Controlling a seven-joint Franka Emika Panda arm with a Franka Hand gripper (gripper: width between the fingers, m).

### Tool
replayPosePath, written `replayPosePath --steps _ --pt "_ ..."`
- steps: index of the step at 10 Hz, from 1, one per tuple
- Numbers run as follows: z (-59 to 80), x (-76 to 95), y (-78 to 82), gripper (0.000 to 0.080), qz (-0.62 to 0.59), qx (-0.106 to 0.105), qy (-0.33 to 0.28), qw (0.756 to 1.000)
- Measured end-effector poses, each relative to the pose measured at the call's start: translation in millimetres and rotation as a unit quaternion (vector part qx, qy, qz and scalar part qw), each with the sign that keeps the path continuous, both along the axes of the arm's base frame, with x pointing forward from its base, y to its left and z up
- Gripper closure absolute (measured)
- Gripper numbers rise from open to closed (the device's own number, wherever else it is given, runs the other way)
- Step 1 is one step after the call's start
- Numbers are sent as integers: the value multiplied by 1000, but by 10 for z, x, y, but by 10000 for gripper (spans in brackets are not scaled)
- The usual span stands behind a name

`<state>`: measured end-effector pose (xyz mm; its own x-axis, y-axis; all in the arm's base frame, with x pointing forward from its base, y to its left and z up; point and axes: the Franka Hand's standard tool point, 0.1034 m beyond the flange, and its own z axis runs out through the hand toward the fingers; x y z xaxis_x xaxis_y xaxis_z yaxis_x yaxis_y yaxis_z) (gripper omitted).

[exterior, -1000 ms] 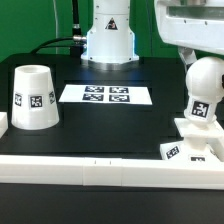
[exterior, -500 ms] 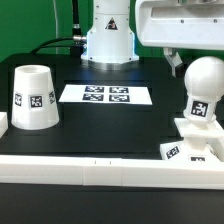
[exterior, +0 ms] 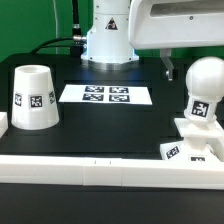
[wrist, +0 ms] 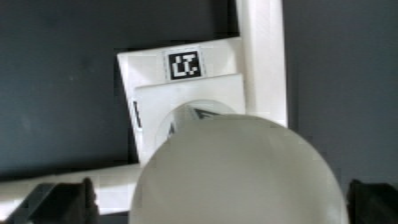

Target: Assemble lamp

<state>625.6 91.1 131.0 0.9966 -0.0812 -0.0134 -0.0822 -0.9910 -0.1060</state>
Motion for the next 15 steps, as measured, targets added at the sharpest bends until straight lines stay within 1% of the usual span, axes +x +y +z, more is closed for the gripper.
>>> replayPosePath --steps 2,4,5,7,8,9,10,13,15 --pt "0 1 -8 100 68 0 -7 998" --pt "-1 1 -14 100 138 0 -15 990" --pt "-7 4 -6 100 194 -7 -23 981" --pt "-4 13 -13 100 307 -17 -33 951" --pt "8 43 14 100 357 -29 -42 933" --pt "7 45 38 100 398 -32 -46 916" --pt "7 43 47 100 428 -34 -47 902" --pt "5 49 2 100 504 -35 -51 862" --pt "-17 56 8 100 566 -39 -54 821"
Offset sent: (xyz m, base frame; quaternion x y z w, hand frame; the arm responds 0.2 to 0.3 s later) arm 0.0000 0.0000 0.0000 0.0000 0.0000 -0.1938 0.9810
